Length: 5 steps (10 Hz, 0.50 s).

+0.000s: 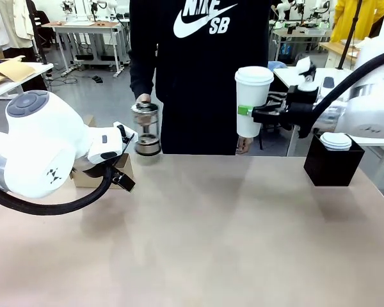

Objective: Pour a drink into a cup and package it in a carrier.
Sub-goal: When a person places the Paper Cup Lid on the 600 ml Paper Cup , lift the 600 ml Paper Cup.

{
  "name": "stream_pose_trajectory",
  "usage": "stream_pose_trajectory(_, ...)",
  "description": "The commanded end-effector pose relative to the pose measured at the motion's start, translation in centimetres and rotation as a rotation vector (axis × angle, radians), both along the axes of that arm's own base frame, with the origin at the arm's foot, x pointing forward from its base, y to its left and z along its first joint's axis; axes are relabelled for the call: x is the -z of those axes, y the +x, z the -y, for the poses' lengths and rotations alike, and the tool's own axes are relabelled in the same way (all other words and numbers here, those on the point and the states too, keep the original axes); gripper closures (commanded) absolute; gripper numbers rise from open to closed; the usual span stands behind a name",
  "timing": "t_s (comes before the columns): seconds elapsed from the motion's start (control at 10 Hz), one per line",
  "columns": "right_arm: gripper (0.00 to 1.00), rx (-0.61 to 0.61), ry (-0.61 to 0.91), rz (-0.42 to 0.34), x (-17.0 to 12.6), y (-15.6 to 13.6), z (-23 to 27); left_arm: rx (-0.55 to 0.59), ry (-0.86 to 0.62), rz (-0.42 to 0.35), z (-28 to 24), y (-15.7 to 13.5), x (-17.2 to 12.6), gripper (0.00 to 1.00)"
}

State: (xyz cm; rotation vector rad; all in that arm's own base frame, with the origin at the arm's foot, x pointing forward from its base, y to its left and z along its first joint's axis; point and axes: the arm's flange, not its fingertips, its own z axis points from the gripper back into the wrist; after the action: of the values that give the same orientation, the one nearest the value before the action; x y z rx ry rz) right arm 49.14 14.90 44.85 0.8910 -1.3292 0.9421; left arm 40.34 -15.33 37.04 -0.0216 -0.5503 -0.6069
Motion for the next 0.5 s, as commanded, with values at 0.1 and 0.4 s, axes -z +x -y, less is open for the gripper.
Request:
stream_pose_trajectory(0.1, 0.19, -0.021, -0.012, -0.005, -3.2, -3.3, 0.5, -0.001, -0.003, -0.001, -0.1, 0.0, 0.0, 0.00)
stream_pose_trajectory(0.4, 0.19, -0.079, 0.078, -0.018, -3.0, -2.4, 1.4, -0.001, -0.003, -0.001, -0.1, 0.0, 0.0, 0.00)
